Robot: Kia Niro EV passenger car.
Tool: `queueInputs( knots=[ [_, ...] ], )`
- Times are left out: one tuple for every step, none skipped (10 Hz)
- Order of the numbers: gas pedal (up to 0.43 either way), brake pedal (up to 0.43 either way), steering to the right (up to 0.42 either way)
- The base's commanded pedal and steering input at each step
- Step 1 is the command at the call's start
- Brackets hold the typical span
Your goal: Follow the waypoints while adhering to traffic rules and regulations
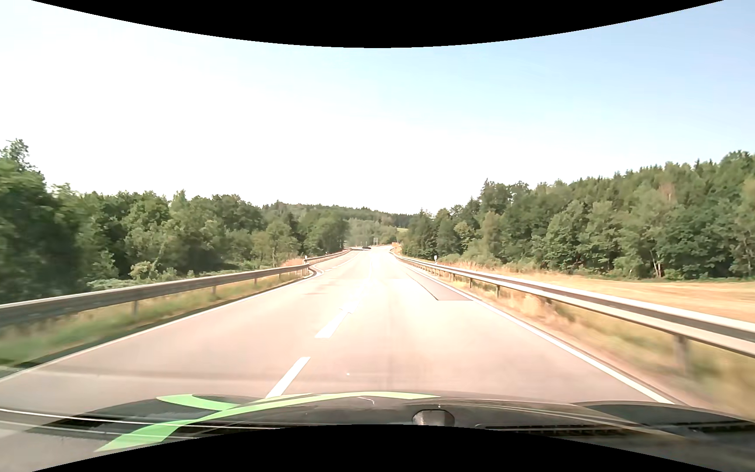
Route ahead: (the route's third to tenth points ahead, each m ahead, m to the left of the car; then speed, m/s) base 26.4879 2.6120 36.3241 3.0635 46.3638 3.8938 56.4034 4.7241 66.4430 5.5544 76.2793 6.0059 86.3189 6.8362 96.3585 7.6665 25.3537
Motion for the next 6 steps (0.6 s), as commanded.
queueInputs(
  knots=[
    [0.0, 0.0, -0.012],
    [0.0, 0.0, -0.012],
    [0.0, 0.0, -0.012],
    [0.0, 0.0, -0.012],
    [0.0, 0.0, -0.012],
    [0.02, 0.0, -0.012]
  ],
)
